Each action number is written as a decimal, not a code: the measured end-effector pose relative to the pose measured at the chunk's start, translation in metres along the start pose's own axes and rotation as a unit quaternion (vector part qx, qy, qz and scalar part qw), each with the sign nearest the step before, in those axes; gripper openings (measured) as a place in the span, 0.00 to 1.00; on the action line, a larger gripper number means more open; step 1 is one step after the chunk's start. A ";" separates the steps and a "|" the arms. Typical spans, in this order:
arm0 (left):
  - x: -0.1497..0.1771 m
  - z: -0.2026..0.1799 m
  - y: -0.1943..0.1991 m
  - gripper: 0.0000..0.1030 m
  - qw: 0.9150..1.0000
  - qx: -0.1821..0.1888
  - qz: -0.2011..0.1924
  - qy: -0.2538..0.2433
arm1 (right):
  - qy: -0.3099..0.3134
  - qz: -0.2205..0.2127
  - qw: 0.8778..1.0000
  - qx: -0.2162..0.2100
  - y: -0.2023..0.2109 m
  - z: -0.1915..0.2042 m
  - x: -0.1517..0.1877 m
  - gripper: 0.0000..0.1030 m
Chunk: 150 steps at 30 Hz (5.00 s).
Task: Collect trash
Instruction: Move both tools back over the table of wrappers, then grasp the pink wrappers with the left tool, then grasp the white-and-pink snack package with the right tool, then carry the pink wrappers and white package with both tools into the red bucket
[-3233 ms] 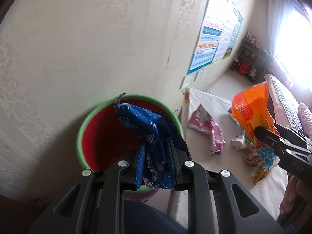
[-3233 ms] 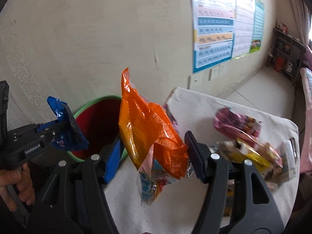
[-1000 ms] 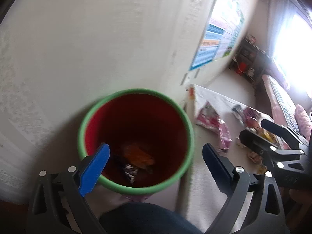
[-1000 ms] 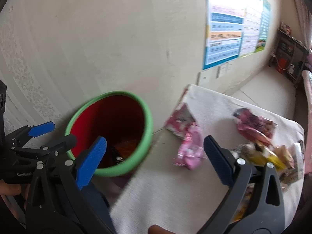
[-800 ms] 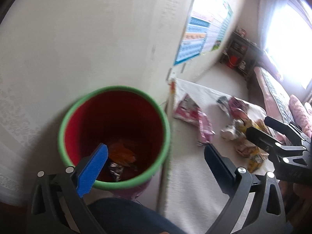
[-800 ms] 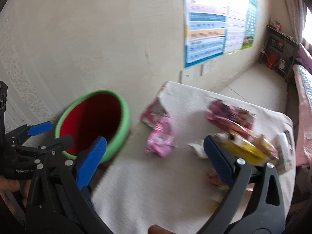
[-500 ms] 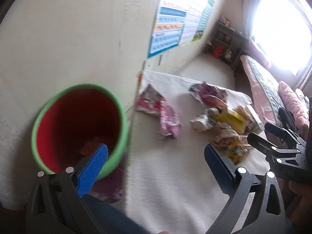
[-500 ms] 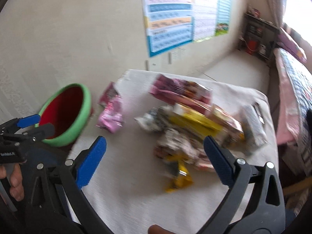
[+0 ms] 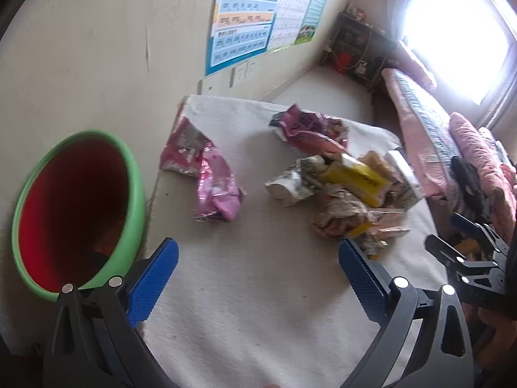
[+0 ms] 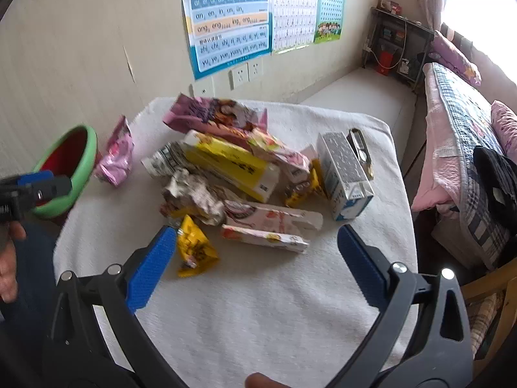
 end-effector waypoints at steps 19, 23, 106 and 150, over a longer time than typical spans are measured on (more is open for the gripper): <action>-0.038 0.035 -0.059 0.91 0.998 -0.031 0.043 0.015 | 0.129 0.024 0.990 0.053 -0.063 0.010 0.016 0.95; -0.042 0.040 -0.077 0.87 0.997 -0.039 0.060 0.018 | 0.136 0.025 0.989 0.059 -0.071 0.007 0.014 0.88; 0.016 -0.022 -0.022 0.16 0.997 0.012 0.051 -0.051 | 0.076 0.018 0.997 -0.024 -0.004 0.004 -0.001 0.30; 0.015 0.152 0.080 0.16 0.995 -0.051 -0.036 0.079 | 0.136 -0.030 0.969 -0.203 0.019 0.256 -0.096 0.30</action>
Point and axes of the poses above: each gripper's, at about its wrist camera, not at the fingertips, and y roughly against the way its jaws point, z to its left, x to its underside, the point moved 3 cm from there along -y, roughly the way its jaws point, and after that the axes turned 11 degrees about x, right-handed, at the moved point
